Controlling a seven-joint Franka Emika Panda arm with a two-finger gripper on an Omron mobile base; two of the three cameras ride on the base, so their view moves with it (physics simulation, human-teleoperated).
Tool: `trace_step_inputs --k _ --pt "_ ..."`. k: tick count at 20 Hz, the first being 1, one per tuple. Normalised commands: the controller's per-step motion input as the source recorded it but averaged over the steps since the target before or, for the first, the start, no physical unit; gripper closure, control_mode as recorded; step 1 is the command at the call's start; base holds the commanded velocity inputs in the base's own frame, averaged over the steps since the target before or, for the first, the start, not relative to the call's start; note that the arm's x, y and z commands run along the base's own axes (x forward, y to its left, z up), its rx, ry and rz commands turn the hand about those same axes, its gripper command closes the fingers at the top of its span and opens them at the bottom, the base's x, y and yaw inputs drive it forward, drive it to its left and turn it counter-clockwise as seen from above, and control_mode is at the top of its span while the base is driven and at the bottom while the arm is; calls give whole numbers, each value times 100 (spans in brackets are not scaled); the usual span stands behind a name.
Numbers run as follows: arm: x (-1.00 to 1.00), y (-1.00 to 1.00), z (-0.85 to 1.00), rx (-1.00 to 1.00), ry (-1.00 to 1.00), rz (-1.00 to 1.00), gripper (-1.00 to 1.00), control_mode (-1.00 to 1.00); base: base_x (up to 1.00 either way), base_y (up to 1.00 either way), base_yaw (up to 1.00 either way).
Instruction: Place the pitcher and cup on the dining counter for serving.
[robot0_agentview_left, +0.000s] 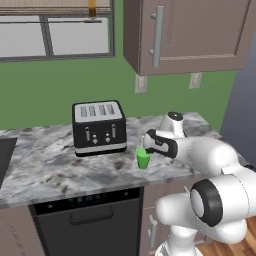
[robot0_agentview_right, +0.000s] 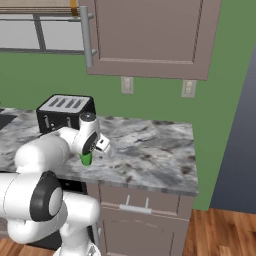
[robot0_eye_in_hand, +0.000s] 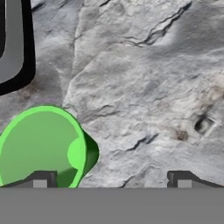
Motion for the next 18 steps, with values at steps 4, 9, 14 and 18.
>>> trace_step_inputs --k 4,9,14,18 --pt "4 0 -24 0 0 0 -100 -100 0 0 0" --pt "1 0 -31 0 0 0 -100 -100 0 0 0" --pt "0 0 -46 0 0 0 100 -100 0 0 0" --pt "0 0 -7 0 0 0 100 -100 0 0 0"
